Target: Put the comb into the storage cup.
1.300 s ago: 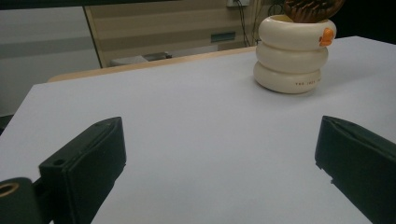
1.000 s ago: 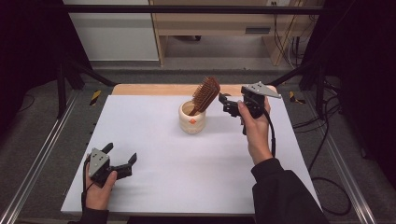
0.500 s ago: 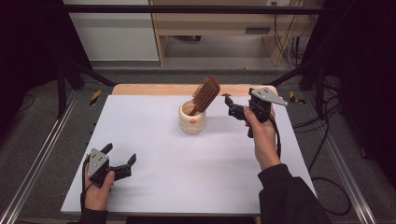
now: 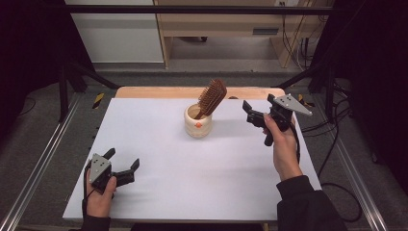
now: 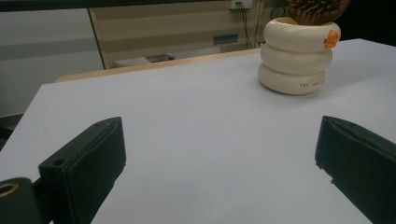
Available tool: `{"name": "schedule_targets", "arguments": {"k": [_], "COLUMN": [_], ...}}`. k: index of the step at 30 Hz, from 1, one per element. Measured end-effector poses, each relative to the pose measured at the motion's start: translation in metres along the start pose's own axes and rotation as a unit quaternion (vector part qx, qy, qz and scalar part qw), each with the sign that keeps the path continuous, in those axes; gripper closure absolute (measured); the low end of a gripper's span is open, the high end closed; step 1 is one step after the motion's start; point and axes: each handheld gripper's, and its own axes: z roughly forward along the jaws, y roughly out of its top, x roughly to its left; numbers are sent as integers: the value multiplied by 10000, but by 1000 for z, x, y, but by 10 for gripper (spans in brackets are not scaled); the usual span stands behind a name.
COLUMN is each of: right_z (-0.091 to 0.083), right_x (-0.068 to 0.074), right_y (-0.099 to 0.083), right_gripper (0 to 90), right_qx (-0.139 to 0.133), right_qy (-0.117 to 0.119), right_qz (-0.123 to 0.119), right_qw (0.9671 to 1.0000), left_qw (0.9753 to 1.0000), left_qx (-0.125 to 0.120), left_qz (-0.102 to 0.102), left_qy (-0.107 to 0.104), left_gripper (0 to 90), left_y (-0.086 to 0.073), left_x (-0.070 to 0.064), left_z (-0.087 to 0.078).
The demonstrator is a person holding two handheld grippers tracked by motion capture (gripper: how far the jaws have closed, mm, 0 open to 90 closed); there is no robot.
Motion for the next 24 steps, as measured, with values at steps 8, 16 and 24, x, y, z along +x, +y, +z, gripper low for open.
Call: {"name": "schedule_targets", "arguments": {"k": [8,16,24], "right_z": [-19,-36,-51], "right_x": [-8,-17,-28], "right_y": [-2,-12,-26], "right_gripper": [43,31,31], "right_qx": [-200,-288,-331], "right_qy": [36,86,69], "right_qz": [147,176,217], "right_qw": [9997,9994,9992], "left_qw": [9999,9998,9997], "left_qx": [-71,-168,-171], "left_qz": [-70,-126,-148], "left_qy": [72,46,15], "left_gripper": [24,22,25], "left_y": [-2,-2,-5], "left_x": [4,11,18], "left_z": [-5,-12,-17]}}
